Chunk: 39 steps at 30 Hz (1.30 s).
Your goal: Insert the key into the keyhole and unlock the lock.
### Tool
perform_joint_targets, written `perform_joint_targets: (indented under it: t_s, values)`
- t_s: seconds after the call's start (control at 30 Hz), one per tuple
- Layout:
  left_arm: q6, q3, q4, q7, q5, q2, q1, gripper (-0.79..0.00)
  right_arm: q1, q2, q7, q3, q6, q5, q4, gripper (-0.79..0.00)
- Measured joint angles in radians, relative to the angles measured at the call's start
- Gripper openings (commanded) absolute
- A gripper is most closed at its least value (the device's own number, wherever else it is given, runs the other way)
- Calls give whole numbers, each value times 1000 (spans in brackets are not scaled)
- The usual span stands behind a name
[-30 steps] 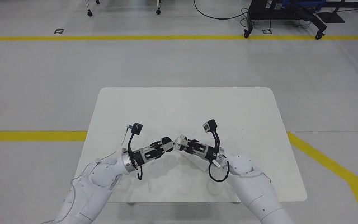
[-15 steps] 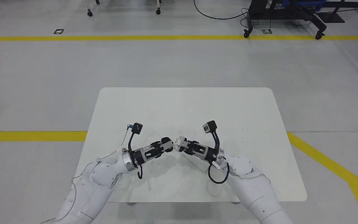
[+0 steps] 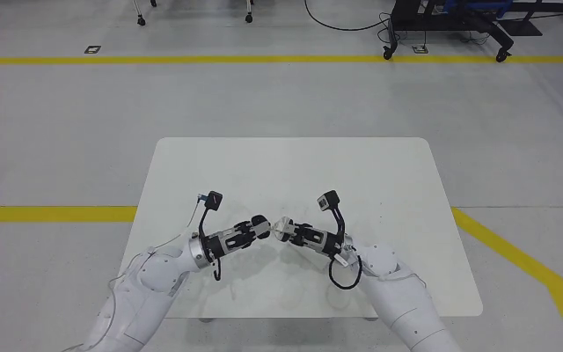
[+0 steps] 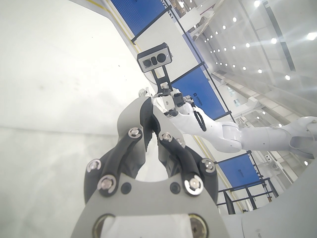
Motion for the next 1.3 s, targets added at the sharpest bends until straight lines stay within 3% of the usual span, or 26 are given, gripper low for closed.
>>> perform_joint_targets:
  t_s: [0.13, 0.2, 0.23, 0.33, 0.6, 0.73, 1.07, 1.1, 1.13, 1.17, 1.3]
  values:
    - [-2, -5, -7, -9, 7, 3, 3, -785, 0, 3, 31, 3, 22, 7, -3, -727]
    - [-2, -6, -10, -13, 9, 3, 4, -785, -1, 4, 40, 6, 26, 12, -5, -619]
    - [-1, -7, -12, -14, 9, 4, 5, -785, -2, 5, 45, 8, 28, 14, -6, -514]
    - [0, -7, -17, -23, 8, 5, 7, -785, -5, 7, 54, 11, 33, 19, -9, -533]
    - [-3, 5, -21, -47, 10, 6, 9, -785, -8, 9, 60, 14, 44, 21, -14, -671]
    - [-7, 8, -17, -50, 17, 6, 7, -785, -6, 11, 84, 15, 65, 28, -12, -785]
    - [-6, 4, -23, -28, 41, 8, 12, -785, -7, 14, 101, 16, 85, 24, -10, -785]
    - [-6, 4, -24, -26, 42, 8, 13, -653, -7, 15, 102, 16, 84, 24, -10, -785]
    - [-5, 4, -26, -25, 44, 8, 14, -62, -8, 15, 103, 17, 85, 23, -10, -785]
    - [-4, 3, -27, -24, 44, 9, 15, 0, -8, 15, 104, 17, 87, 23, -11, -785]
    - [0, 1, -30, -26, 41, 10, 16, 0, -7, 16, 112, 16, 89, 23, -11, -785]
